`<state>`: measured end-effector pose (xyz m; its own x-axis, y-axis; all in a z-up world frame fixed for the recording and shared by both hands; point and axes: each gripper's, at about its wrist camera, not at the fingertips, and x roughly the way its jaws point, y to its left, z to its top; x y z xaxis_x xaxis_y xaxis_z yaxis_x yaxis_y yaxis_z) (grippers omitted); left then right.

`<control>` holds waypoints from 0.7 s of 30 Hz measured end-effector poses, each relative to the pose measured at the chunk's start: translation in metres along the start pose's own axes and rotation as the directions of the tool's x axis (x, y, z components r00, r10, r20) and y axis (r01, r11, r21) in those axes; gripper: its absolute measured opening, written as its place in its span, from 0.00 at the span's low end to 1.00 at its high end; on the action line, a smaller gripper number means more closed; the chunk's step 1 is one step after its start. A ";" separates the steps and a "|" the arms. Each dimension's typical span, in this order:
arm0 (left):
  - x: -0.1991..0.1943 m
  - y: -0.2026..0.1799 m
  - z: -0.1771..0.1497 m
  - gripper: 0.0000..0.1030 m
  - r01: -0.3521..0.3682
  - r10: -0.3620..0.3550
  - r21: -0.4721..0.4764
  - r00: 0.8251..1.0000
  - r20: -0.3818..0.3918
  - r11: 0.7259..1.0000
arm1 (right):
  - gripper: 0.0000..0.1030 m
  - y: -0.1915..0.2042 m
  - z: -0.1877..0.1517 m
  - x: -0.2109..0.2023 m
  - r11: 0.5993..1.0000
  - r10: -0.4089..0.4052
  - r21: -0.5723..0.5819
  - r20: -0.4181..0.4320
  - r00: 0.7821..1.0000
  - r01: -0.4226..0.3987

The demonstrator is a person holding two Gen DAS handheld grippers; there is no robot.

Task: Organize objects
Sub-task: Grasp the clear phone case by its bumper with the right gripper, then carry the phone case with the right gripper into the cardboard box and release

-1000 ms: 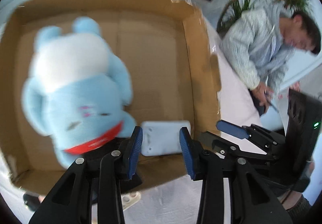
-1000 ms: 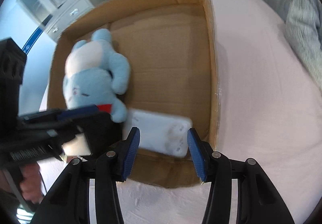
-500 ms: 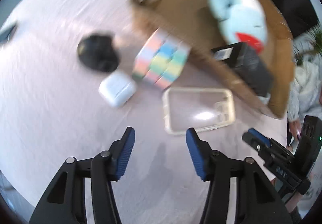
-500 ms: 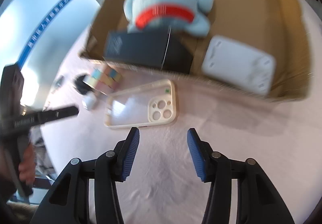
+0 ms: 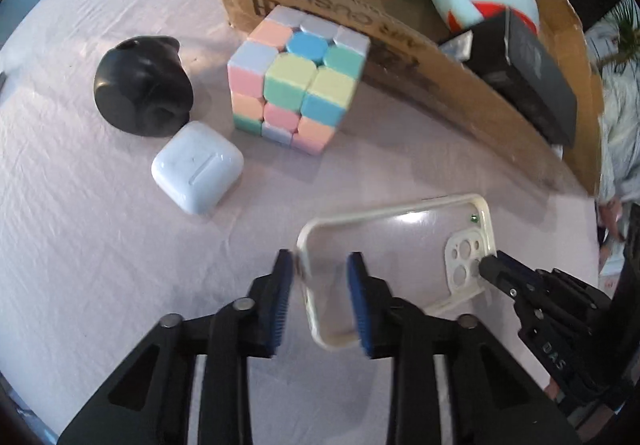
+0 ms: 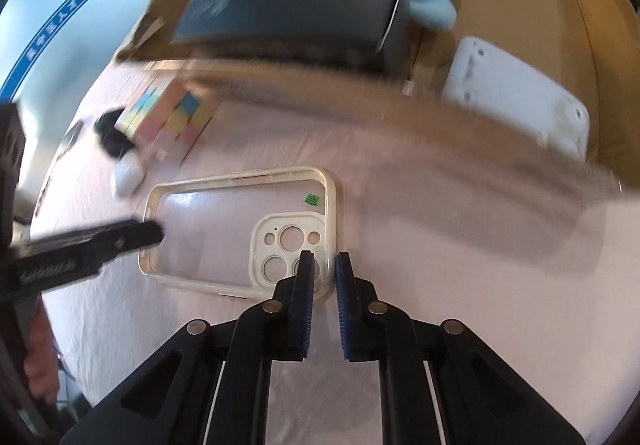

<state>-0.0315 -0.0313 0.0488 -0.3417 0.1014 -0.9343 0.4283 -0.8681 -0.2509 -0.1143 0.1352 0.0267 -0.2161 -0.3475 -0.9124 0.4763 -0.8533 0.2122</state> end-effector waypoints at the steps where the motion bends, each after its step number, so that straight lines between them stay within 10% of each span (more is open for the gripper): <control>1: -0.001 0.002 -0.004 0.14 -0.006 0.006 0.008 1.000 -0.004 1.000 | 0.08 0.001 -0.009 -0.003 1.000 0.002 0.003 -0.003 1.000 -0.002; 8: -0.008 0.014 -0.043 0.06 -0.013 0.018 0.132 0.999 -0.039 0.991 | 0.08 0.008 -0.064 -0.012 0.999 0.026 0.046 -0.027 0.999 -0.025; 21: -0.008 0.044 -0.034 0.05 -0.033 0.039 0.090 0.998 -0.057 0.995 | 0.06 0.007 -0.056 -0.026 1.000 -0.009 0.020 -0.031 0.999 0.010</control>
<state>0.0183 -0.0542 0.0369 -0.2766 0.0953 -0.9563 0.3625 -0.9112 -0.1956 -0.0576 0.1599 0.0321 -0.1938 -0.3277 -0.9247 0.4574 -0.8640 0.2103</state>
